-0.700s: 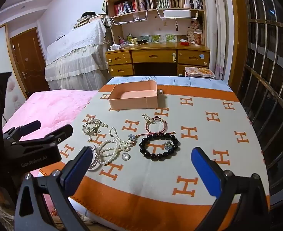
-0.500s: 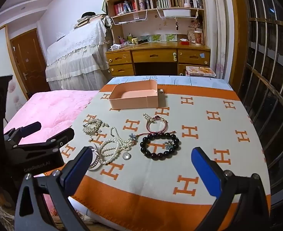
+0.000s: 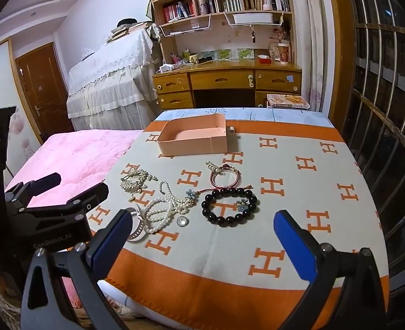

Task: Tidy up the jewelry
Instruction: 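Move both tools toward the jewelry on the blanket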

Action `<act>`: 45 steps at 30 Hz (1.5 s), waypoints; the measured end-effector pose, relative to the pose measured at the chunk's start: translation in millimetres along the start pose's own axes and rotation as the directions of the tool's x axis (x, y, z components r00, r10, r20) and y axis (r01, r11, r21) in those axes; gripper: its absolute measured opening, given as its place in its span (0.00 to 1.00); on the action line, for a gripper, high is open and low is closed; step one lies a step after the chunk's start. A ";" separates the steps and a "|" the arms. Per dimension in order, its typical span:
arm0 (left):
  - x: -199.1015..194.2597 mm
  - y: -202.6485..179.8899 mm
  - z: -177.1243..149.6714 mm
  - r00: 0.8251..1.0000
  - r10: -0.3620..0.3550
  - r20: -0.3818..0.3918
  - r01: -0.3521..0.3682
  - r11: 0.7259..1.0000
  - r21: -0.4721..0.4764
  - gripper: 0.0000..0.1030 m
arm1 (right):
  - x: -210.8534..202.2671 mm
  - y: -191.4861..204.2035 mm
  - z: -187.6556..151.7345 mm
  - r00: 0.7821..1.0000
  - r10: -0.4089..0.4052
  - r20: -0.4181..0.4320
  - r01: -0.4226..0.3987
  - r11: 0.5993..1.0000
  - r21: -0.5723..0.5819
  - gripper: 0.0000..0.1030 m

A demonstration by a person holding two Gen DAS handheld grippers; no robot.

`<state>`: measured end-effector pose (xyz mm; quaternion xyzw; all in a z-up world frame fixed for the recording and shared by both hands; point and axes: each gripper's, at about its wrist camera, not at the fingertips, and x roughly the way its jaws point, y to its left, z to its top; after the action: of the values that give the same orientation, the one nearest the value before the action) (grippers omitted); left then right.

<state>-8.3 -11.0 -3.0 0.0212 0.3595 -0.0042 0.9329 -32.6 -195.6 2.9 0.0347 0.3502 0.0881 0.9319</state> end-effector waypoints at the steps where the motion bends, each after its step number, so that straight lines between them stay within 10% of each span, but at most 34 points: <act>1: 0.9 -0.2 0.6 1.000 0.002 -0.004 -0.002 1.000 0.000 0.99 | 0.3 -0.4 0.4 1.000 0.000 -0.001 0.000 1.000 0.001 1.00; 45: 8.7 -20.9 -6.1 0.992 -0.039 -0.119 0.046 0.998 0.054 0.99 | -2.7 -14.8 -9.6 0.996 0.066 -0.061 -0.062 0.996 0.060 0.92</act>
<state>-6.4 -31.6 -14.2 0.0400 0.4139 -0.0329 0.9089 -38.9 -210.6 -4.5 0.0701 0.3803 0.1087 0.9158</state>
